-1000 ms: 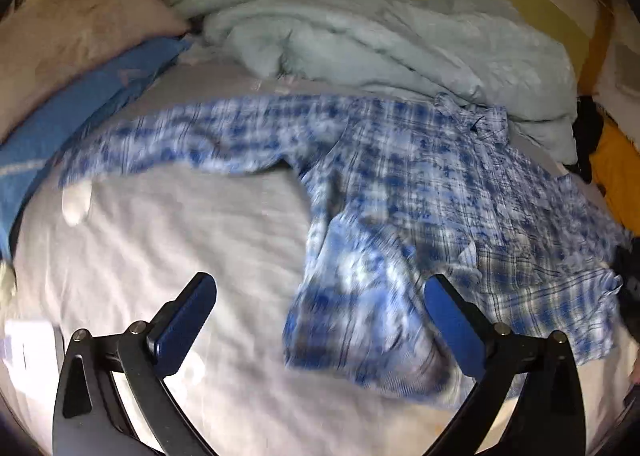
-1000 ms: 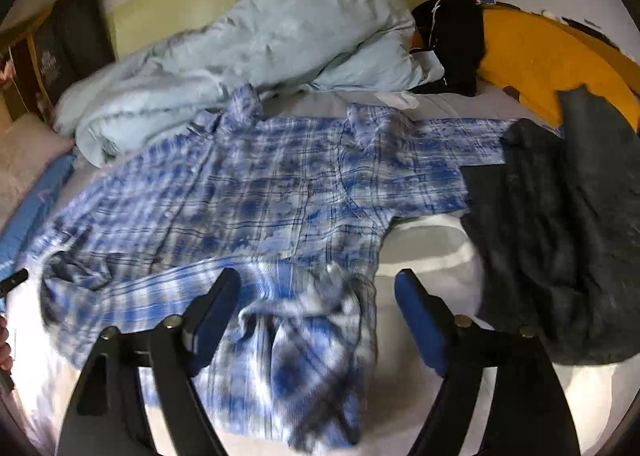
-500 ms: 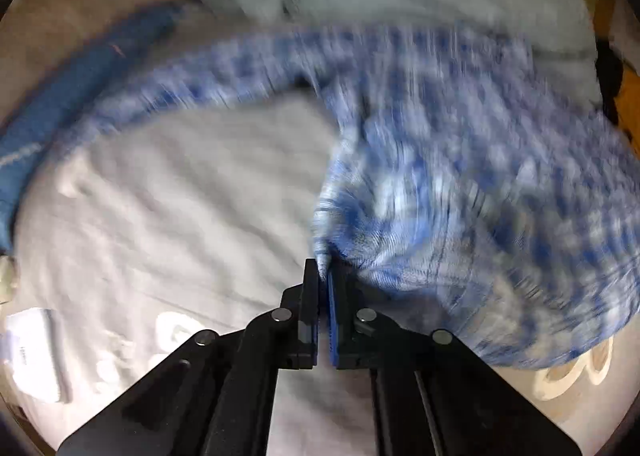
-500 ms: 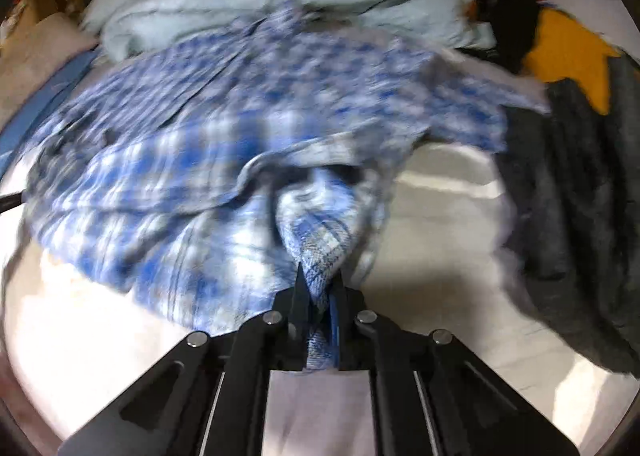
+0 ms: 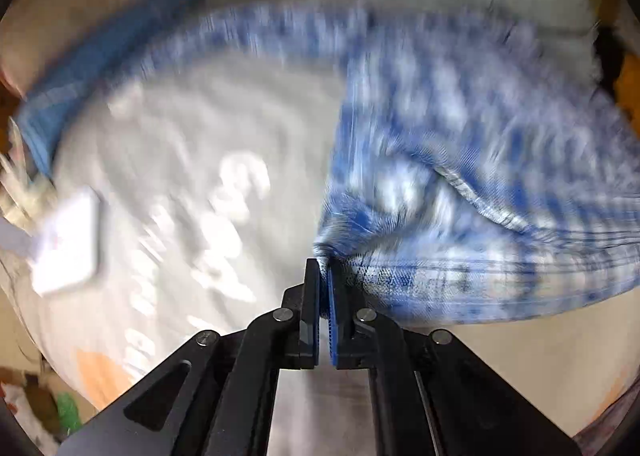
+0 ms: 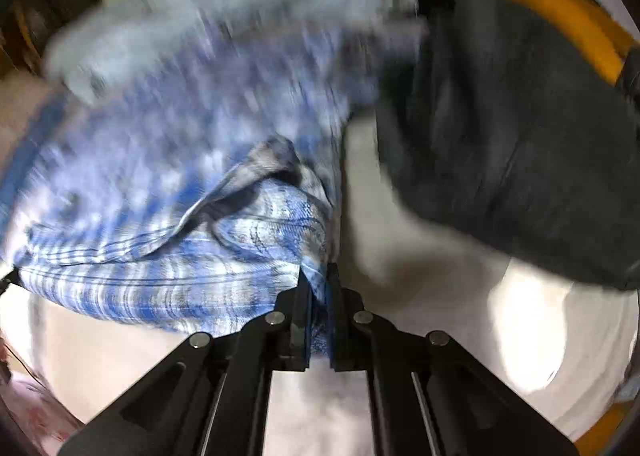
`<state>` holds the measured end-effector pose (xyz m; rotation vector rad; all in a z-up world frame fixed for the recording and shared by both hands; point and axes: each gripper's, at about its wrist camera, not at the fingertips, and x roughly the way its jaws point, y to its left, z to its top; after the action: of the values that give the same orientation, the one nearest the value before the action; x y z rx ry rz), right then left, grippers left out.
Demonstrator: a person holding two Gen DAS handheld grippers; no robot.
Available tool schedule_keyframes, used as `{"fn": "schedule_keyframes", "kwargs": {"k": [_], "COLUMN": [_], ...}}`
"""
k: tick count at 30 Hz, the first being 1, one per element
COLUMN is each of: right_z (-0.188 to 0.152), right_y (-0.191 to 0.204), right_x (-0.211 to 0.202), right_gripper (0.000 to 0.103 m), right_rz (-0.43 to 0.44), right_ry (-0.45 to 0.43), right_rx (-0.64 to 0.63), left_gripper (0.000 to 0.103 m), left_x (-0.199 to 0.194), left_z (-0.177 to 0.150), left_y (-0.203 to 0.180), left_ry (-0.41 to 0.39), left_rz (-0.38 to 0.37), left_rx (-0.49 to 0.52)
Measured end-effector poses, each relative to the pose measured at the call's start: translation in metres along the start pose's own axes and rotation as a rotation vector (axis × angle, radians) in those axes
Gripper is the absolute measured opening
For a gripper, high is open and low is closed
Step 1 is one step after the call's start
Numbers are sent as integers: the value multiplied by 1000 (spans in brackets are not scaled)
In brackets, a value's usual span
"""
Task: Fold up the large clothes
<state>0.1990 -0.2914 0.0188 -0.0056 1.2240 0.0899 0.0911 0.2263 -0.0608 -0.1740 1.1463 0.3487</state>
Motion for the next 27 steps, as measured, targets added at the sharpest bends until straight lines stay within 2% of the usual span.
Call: {"fn": "schedule_keyframes", "kwargs": {"k": [1,3,4,5,6,7,8,10,13,15,17,19,22,24,27], "right_z": [-2,0,2,4,5,7,8,10,9,13,6,-5,-15,-12,8], "right_y": [2,6,6,5,6,7,8,18,40,51,69,87,116,126,136], "right_x": [13,16,6,-2,-11,-19,-27,-35,-30,-24,-17,-4,19,28,38], "right_gripper": [4,7,12,24,31,37,37,39,49,51,54,57,57,58,61], "right_rz": [-25,-51,-58,-53,-51,-54,-55,-25,74,147,224,245,168,105,27], "right_ry": [43,35,-9,-50,-96,-141,-187,-229,-203,-165,-118,-67,-24,-27,-87], "right_rx": [-14,-47,-45,-44,-43,-45,-52,-75,-147,-185,-229,-290,-400,-426,-405], "left_gripper": [4,7,12,18,21,29,38,44,47,49,49,48,48,50,51], "left_x": [3,-12,-25,-38,-48,-57,-64,-71,-60,-44,-34,-28,-21,-14,-5], "left_z": [0,3,6,7,8,10,13,13,16,16,9,1,-5,7,28], "left_y": [-3,-7,-8,-8,-8,-9,-14,-26,-49,-60,-79,-98,-121,-133,-152], "left_ry": [-6,-84,-135,-181,-222,-259,-285,-307,-229,-141,-75,-55,-54,-68,-160], "left_rz": [19,41,14,-11,-36,-62,-85,-110,-191,-291,-339,-308,-237,-196,-67], "left_rx": [24,52,55,43,32,31,46,91,146,158,204,274,359,376,401]}}
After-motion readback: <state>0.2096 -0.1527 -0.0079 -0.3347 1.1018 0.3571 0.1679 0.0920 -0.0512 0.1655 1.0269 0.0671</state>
